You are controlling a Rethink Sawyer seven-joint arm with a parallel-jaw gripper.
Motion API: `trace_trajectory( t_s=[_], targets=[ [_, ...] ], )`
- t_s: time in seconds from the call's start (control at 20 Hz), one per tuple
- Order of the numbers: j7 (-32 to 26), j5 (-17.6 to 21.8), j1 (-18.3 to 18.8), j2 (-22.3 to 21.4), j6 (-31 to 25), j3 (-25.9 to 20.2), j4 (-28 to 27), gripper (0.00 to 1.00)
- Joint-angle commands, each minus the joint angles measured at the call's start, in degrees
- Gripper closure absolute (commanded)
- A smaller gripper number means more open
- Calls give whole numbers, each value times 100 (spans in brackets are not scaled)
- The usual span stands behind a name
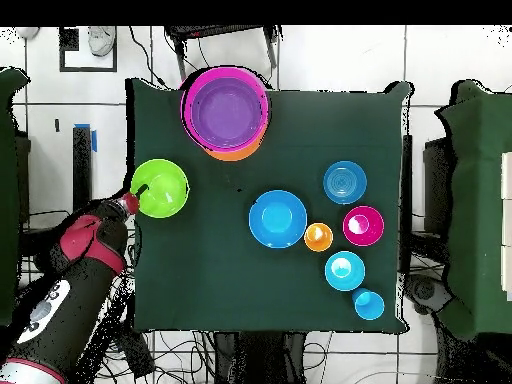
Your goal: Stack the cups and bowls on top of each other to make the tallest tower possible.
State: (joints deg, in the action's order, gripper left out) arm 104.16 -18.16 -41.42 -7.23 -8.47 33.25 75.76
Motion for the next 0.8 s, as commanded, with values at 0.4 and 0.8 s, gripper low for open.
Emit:
trace_trajectory(
  t_s=[0.4,0.8],
  targets=[
    [1037,-46,34,245,-5,-544,10,0],
    [1049,-57,22,250,-35,-539,13,0]
  ],
)
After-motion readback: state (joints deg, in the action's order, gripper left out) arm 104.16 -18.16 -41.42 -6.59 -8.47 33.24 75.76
